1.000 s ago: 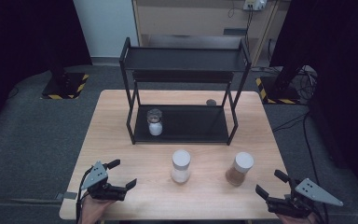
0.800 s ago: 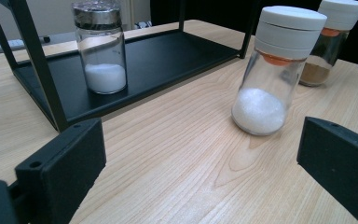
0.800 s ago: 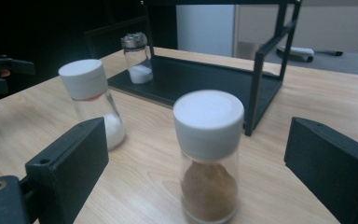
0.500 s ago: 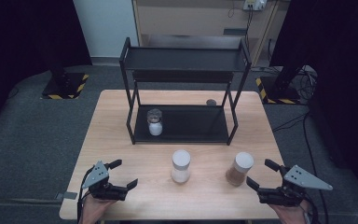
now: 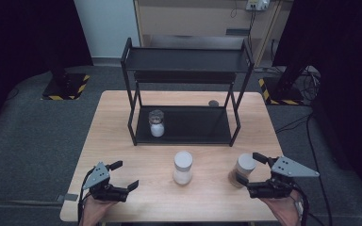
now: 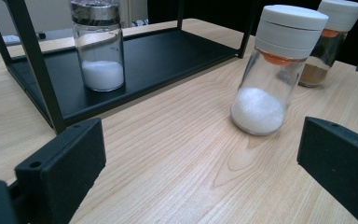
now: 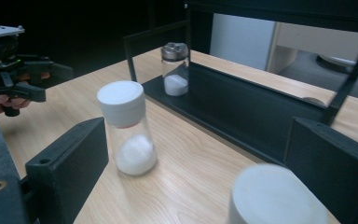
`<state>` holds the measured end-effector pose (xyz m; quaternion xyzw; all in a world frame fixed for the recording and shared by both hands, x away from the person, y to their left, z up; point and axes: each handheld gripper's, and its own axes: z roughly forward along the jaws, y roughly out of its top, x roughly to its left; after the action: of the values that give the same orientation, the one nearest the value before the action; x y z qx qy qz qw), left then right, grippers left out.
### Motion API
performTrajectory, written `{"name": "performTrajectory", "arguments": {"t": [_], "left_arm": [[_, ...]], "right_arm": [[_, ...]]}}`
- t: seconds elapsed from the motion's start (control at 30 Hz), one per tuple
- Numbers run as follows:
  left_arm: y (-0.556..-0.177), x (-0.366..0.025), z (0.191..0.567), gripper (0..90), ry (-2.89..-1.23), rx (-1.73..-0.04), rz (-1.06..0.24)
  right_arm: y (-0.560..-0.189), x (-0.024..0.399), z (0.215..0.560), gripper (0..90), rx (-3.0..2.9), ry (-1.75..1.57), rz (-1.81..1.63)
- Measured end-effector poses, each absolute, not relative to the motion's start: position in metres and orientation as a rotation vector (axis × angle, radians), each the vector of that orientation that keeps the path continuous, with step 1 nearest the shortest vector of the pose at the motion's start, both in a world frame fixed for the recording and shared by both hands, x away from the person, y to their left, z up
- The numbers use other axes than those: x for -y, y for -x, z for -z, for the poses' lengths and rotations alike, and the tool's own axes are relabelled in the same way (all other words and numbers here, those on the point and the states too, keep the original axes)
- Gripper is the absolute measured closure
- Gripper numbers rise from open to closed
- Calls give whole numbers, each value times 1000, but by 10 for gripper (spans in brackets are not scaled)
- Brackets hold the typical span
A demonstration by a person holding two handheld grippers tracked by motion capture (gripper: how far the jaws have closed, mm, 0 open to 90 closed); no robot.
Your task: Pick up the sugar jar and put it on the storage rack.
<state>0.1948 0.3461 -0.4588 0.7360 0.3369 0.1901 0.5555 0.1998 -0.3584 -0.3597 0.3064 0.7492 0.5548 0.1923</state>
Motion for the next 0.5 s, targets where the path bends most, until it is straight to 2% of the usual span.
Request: {"name": "performTrajectory", "arguments": {"t": [0.5], "left_arm": [[-196,-346,459,0,-1745,-792,-444]], "right_arm": [[-227,317,353,66,-2215,-727,-1570]]}}
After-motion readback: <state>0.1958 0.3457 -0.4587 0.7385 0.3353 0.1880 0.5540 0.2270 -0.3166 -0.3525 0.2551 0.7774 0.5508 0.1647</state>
